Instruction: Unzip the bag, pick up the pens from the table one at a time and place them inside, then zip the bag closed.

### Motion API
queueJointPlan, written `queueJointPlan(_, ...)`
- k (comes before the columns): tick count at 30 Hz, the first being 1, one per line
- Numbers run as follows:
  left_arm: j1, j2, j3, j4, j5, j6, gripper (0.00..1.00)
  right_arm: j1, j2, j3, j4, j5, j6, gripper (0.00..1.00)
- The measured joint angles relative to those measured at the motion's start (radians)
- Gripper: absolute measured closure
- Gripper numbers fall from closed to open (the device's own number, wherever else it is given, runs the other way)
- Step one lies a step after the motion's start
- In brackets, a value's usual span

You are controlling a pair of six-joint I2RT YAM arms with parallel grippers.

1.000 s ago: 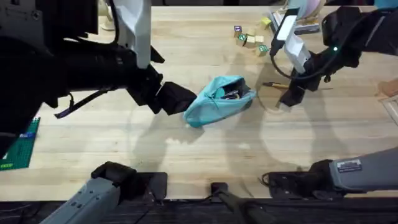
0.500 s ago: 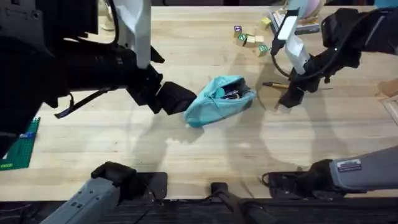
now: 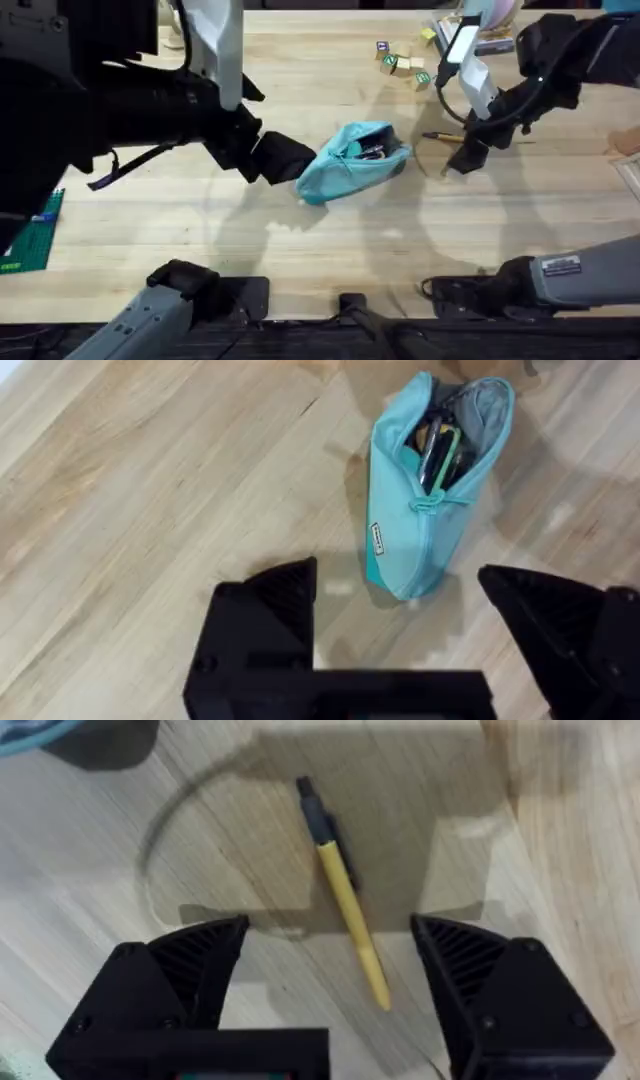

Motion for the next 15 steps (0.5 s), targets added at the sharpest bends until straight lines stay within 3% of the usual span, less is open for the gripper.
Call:
queueJointPlan(2, 0.0, 0.0, 0.0, 0.0, 0.0, 0.0, 0.007, 0.0, 0.0, 0.0, -0.001, -0.001, 0.001, 0.029)
queueJointPlan(4, 0.0, 0.0, 0.0, 0.0, 0.0, 0.0, 0.007, 0.0, 0.0, 0.0, -0.004, -0.002, 0.003, 0.199)
queueJointPlan(9, 0.0, 0.0, 0.0, 0.0, 0.0, 0.0, 0.008, 0.0, 0.0, 0.0, -0.005, -0.004, 0.012, 0.869)
queueJointPlan(10, 0.0, 0.0, 0.0, 0.0, 0.0, 0.0, 0.008, 0.0, 0.0, 0.001, -0.009, -0.01, 0.019, 0.942)
queueJointPlan(15, 0.0, 0.0, 0.0, 0.0, 0.0, 0.0, 0.008, 0.0, 0.0, 0.003, -0.01, -0.011, 0.019, 0.964)
